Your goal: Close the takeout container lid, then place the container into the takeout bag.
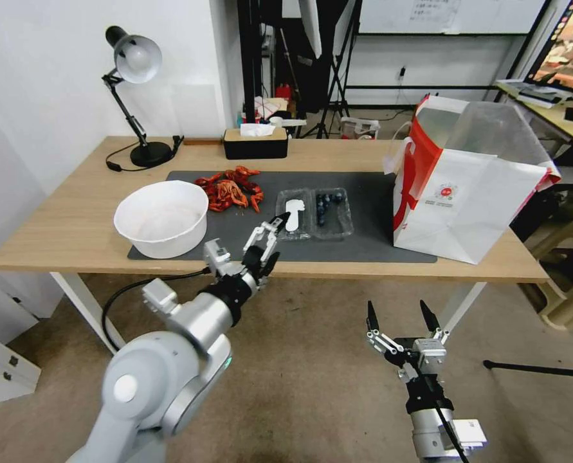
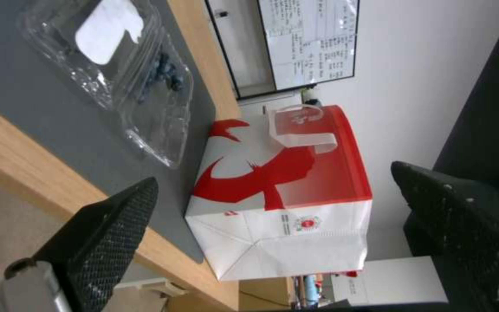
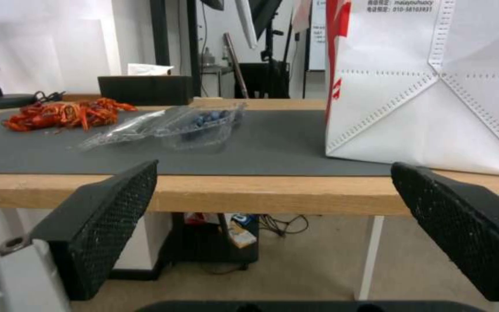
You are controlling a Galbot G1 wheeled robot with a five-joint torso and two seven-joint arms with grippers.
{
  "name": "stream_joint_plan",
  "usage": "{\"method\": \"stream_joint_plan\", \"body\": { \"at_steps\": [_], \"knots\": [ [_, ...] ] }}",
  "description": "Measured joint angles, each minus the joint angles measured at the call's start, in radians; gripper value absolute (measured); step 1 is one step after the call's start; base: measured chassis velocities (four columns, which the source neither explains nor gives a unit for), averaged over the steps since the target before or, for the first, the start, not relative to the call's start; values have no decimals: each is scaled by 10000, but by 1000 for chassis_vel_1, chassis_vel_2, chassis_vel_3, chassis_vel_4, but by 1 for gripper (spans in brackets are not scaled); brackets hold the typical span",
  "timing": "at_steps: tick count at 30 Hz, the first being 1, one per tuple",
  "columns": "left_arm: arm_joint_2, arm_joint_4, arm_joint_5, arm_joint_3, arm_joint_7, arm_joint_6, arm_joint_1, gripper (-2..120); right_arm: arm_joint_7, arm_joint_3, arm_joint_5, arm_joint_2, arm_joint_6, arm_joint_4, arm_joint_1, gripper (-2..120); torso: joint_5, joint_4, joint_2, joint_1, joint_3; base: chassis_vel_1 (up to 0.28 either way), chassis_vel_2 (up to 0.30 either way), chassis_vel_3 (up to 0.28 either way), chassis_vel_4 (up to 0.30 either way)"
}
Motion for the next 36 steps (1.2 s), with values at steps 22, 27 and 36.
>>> {"method": "stream_joint_plan", "body": {
  "at_steps": [22, 27, 36],
  "knots": [
    [-787, 2956, 1479, 2319, -373, -1099, -2913, 100, -5, 35, -421, 505, 134, -100, -155, 100, 1, 0, 0, 1, 0, 0, 0, 0, 0],
    [-888, 3623, 1673, 2611, -656, -1161, -3576, 100, -5, 26, -439, 562, 159, -190, -75, 100, 1, 0, 0, 1, -1, 0, 0, 0, 0],
    [-1126, 4436, 1976, 2855, -1222, -1147, -4089, 100, 46, 68, -383, 500, 163, -301, 62, 100, 0, 0, 0, 1, 0, 0, 0, 0, 0]
  ]
}}
